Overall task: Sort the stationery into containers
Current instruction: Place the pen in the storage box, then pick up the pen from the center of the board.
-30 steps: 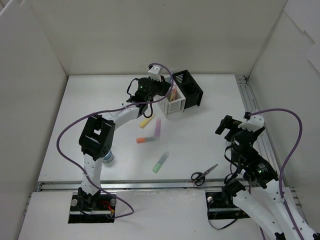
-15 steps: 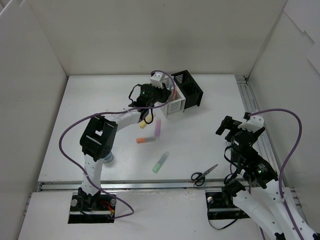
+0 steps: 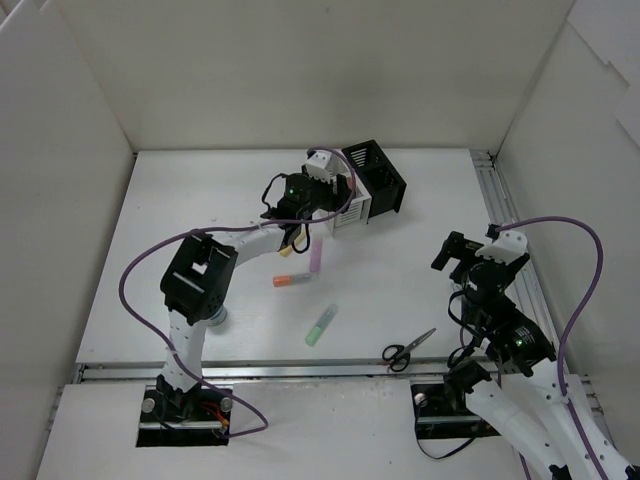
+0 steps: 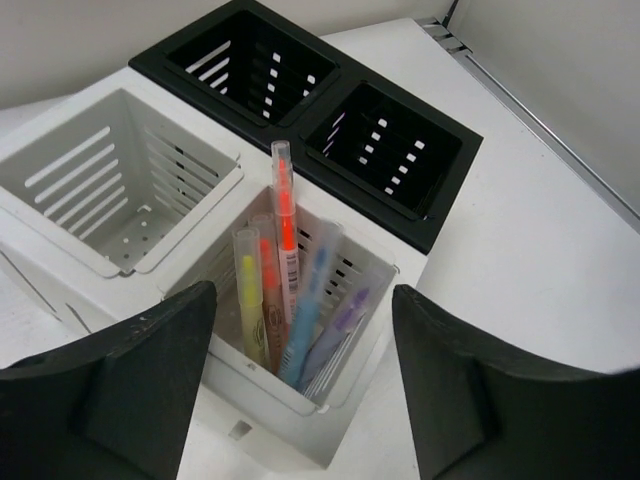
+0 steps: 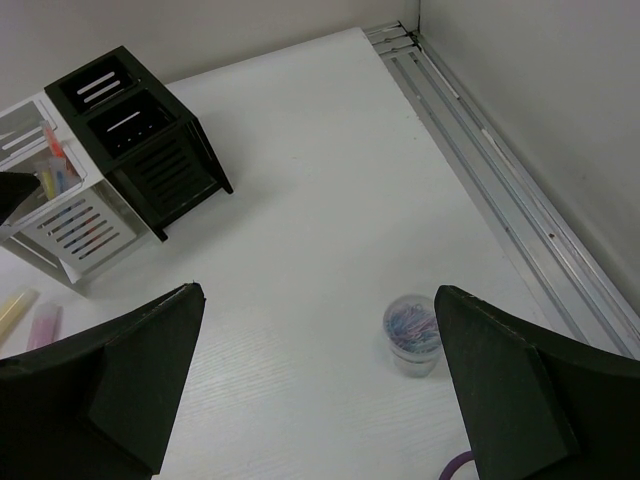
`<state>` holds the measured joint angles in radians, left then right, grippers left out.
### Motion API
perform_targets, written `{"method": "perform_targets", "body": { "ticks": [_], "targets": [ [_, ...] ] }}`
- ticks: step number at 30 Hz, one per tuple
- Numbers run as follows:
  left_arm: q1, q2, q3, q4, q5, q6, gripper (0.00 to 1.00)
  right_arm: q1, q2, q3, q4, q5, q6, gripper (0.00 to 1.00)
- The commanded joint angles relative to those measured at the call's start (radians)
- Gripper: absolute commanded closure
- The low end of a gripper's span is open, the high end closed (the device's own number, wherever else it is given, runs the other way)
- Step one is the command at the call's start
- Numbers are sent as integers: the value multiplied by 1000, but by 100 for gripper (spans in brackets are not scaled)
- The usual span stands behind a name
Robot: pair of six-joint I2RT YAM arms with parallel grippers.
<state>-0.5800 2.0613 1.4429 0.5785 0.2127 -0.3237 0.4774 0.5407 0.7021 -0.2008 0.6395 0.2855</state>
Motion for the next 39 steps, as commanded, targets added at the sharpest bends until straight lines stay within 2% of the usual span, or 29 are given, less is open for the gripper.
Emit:
{"method": "perform_targets", "body": {
  "ticks": [1, 3, 4, 7, 10, 11, 12, 13, 15, 17, 20, 21, 23, 24, 26, 27, 30, 33, 39],
  "targets": [
    [-1, -108, -4, 92, 19, -5, 32, -8, 24, 10, 40, -17, -25, 2],
    [-1, -153, -38, 107, 28, -12, 26, -6, 31, 19, 43, -47, -38, 2],
    [-1, -167, -51, 112, 31, -14, 16, -5, 47, 22, 41, -85, -54, 2],
    [-1, -256, -105, 109, 40, 3, 1, -6, 83, 42, 41, -176, -91, 2],
    [-11, -340, -61, -90, 19, 57, 0, 4, 138, 60, 43, -272, -130, 2],
    [-11, -375, -37, -221, 7, 64, 1, 30, 157, 68, 44, -300, -146, 2],
    [-11, -397, -35, -279, -8, 64, 0, 38, 177, 71, 46, -332, -185, 2],
    [-11, -447, -64, -348, -57, 66, 0, 73, 227, 74, 54, -404, -207, 2],
    [-11, -539, -120, -384, -125, 74, 0, 116, 330, 97, 57, -477, -309, 2],
    [-11, -610, -235, -431, -177, 66, 0, 200, 414, 137, 58, -488, -356, 2],
    [-1, -748, -355, -557, -314, 9, 1, 266, 602, 213, 61, -550, -465, 2],
    [8, -810, -377, -650, -369, -45, 0, 271, 695, 233, 70, -607, -512, 2],
    [20, -874, -446, -721, -412, -93, 1, 293, 780, 310, 84, -679, -557, 2],
    [20, -935, -467, -758, -459, -115, 1, 297, 862, 333, 112, -760, -575, 2],
    [34, -989, -541, -828, -493, -175, 1, 314, 932, 378, 177, -816, -600, 2],
    [46, -1033, -579, -870, -521, -187, 0, 320, 1003, 395, 260, -881, -608, 2],
    [88, -1090, -595, -1001, -558, -271, 0, 331, 1151, 477, 327, -948, -637, 2],
    [127, -1139, -610, -1082, -564, -328, 1, 334, 1274, 578, 279, -981, -670, 2],
    [164, -1239, -647, -1111, -555, -339, 1, 337, 1446, 712, 171, -1031, -726, 2]
  ]
}}
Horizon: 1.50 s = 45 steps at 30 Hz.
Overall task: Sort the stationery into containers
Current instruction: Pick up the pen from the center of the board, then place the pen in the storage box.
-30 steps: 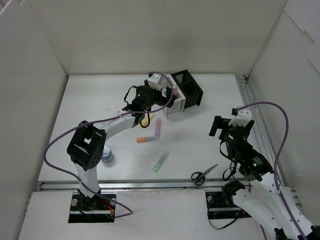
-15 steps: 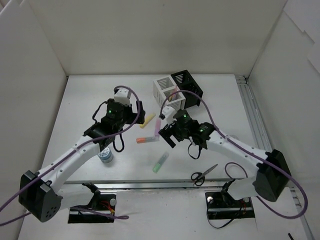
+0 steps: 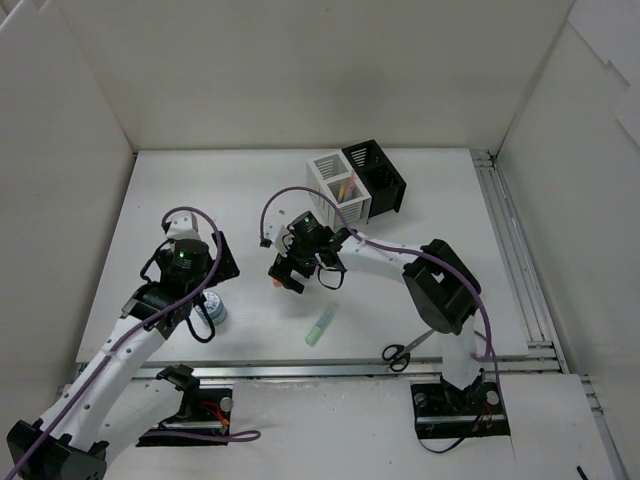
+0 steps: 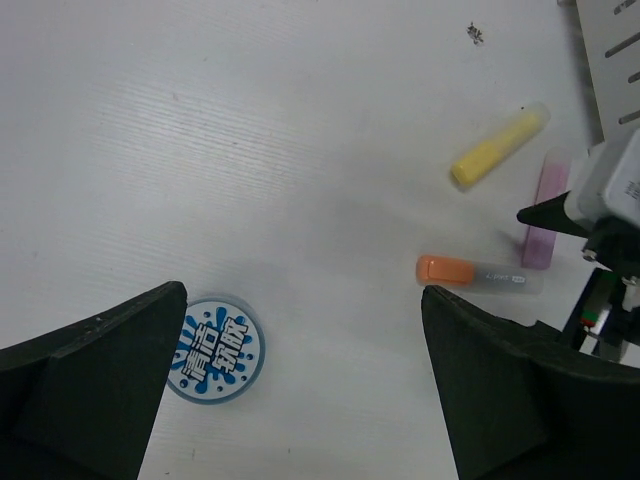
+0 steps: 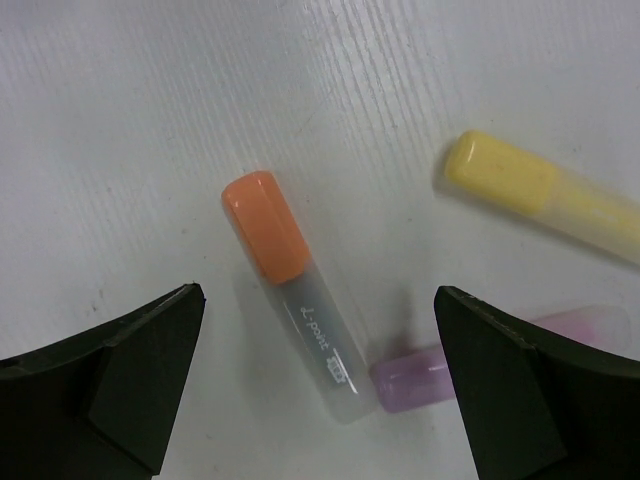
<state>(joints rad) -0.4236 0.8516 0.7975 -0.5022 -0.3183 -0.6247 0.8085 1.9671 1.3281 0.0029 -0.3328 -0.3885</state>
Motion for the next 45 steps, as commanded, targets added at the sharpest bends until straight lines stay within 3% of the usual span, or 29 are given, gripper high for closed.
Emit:
{"method": "perform_targets", "body": {
  "ticks": [1, 5, 9, 14, 15, 18, 24, 30, 35, 45],
  "targets": [
    [19, -39, -1, -33, -25, -36, 1, 8, 36, 100, -49, -55, -56, 3],
    [28, -77, -14, -30, -28, -36, 1, 14, 84, 118, -92, -28, -69, 10],
    [28, -80, -18, -21, -34, -38, 1, 18, 84, 103, -112, -25, -78, 25],
    [28, -72, -4, 8, -24, -23, 0, 32, 102, 98, -124, -35, -78, 54],
    [28, -72, -4, 11, -24, -20, 1, 35, 104, 100, -124, -40, -78, 65],
    [28, -77, 0, 17, -30, -17, 0, 43, 82, 94, -121, -52, -87, 80],
    [28, -85, 5, 19, -34, -17, 1, 52, -3, 62, -11, -17, -61, 97],
    [28, -95, 12, 16, -39, -6, 0, -18, -210, -62, 377, -25, 130, 100],
    [37, -71, 23, 24, -27, 14, 1, -129, -254, -17, 508, 1, 263, 100],
    [37, 0, 49, 40, 15, 45, 1, -276, -19, 297, 672, 233, 346, 100]
  ]
}}
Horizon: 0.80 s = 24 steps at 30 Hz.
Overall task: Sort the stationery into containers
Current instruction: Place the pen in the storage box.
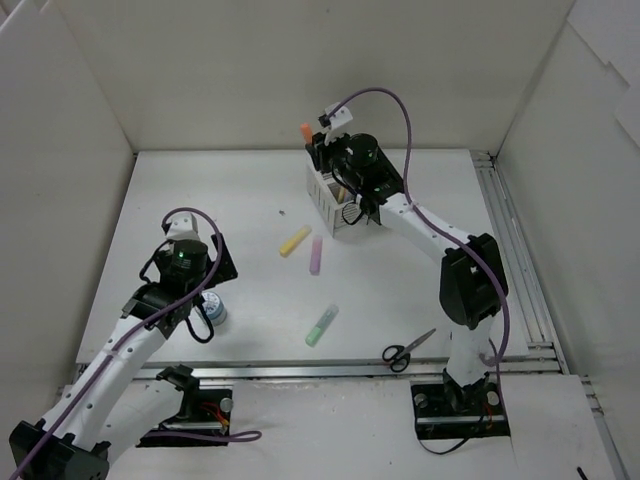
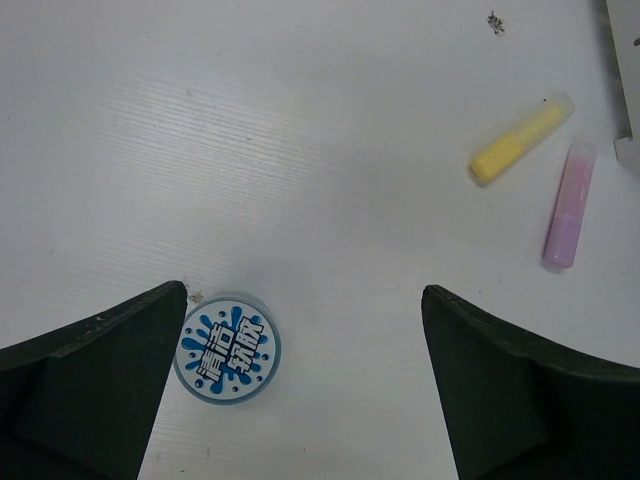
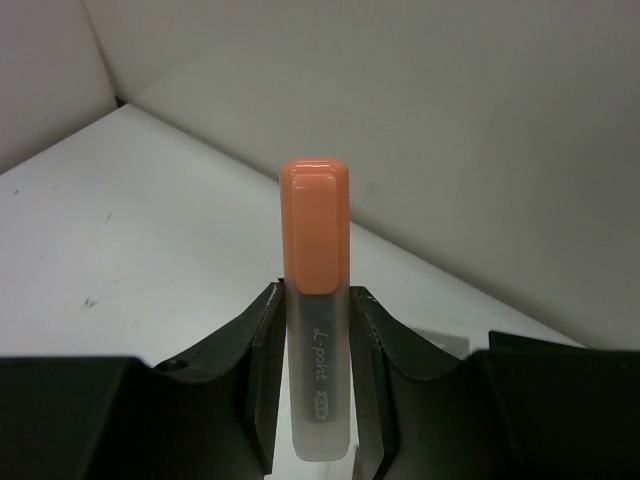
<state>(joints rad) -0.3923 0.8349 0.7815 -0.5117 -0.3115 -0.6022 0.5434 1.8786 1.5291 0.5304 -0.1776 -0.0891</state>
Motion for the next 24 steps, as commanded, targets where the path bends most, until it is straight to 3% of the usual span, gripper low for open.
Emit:
{"method": "perform_targets", "body": {
  "ticks": [1, 7, 21, 23, 24],
  "targets": [
    [6, 23, 67, 53, 11, 27, 1, -17, 95, 121, 154, 84, 48, 100],
    [15, 75, 97, 65, 31, 48, 1, -59, 260, 255, 197, 138, 81, 100],
    [24, 118, 93, 91, 91, 36, 1, -102, 333, 204, 227, 105, 98, 92],
    [24, 125, 90, 91, 94, 32, 0, -102, 315, 181, 229, 99, 100, 77],
    [24, 122, 91, 93, 100, 32, 1, -100, 307, 177, 227, 95, 100, 65]
  ]
}}
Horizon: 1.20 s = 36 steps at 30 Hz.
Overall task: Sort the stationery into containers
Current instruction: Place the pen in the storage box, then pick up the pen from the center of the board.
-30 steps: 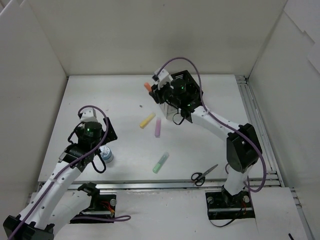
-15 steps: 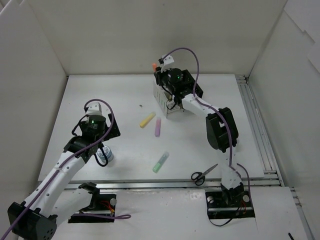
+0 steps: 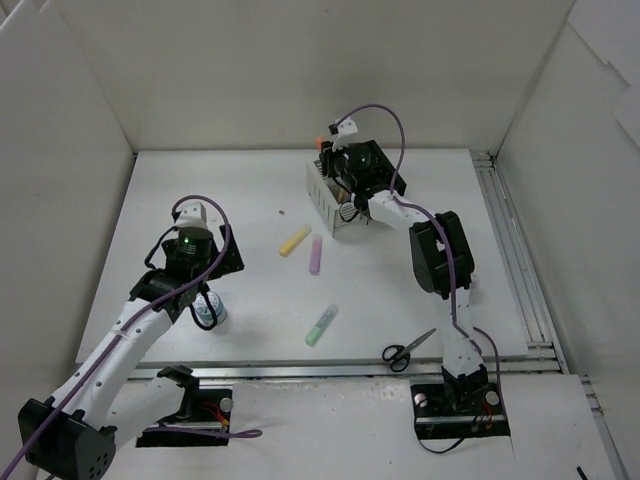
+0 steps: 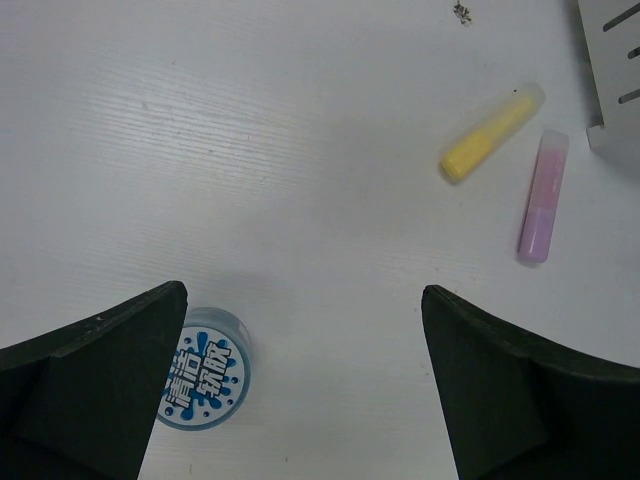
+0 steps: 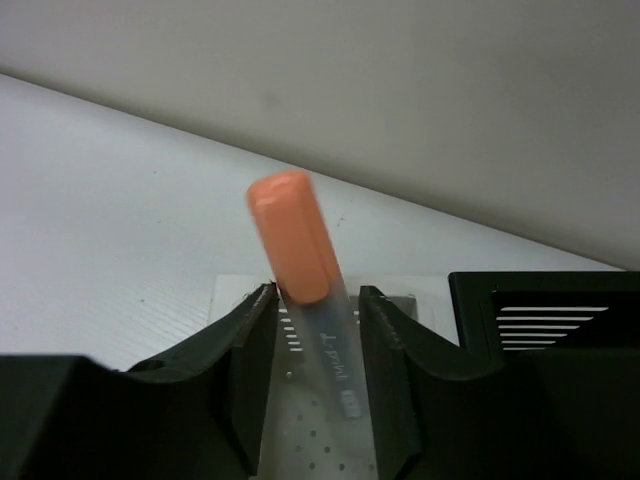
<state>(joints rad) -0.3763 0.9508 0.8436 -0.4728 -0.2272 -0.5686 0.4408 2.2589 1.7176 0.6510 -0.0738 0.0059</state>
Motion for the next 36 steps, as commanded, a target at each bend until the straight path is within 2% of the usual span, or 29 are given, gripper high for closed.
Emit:
{"method": "perform_targets", "body": {
  "ticks": [1, 3, 6, 8, 11, 12, 13, 15, 16, 20, 21, 24, 27, 30, 36],
  "targets": [
    [8, 15, 31, 53, 17, -1, 1, 1, -79, -19, 105, -20, 3, 62],
    [8, 23, 37, 48, 19, 1, 1, -1, -116, -32, 104, -29, -33, 57],
    [8, 43, 57, 23, 12, 4, 0, 6, -186, -68, 95, -58, -56, 39],
    [8, 46, 63, 8, 12, 6, 0, 13, -257, -102, 56, -107, -90, 30],
    [8, 23, 54, -4, 15, 12, 1, 48, -339, -127, -81, -173, -277, 10],
    [8, 14, 49, -7, 15, 12, 1, 67, -357, -128, -143, -197, -437, 2],
    [8, -7, 43, -10, 17, 13, 1, 90, -384, -115, -292, -251, -522, 2],
    [8, -42, 25, -20, 20, 12, 0, 117, -406, -93, -449, -294, -721, 2],
    [8, -55, 19, -26, 22, 10, 1, 134, -415, -76, -606, -323, -789, 2],
    [8, -112, -14, -55, 9, -5, 0, 168, -470, -143, -822, -322, -1123, 2],
    [8, -124, -18, -59, 8, -8, 1, 176, -482, -170, -841, -305, -1275, 2],
    [8, -153, -43, -43, 5, -19, 0, 209, -503, -259, -936, -180, -1482, 2],
    [8, -133, -51, -26, 0, -13, 1, 243, -470, -227, -1025, -104, -1529, 2],
    [8, -97, -28, -26, 6, 9, 0, 249, -423, -213, -1062, -100, -1552, 2],
    [8, -57, -14, -23, 11, 29, 1, 276, -273, -152, -1062, -96, -1568, 2]
  ]
}}
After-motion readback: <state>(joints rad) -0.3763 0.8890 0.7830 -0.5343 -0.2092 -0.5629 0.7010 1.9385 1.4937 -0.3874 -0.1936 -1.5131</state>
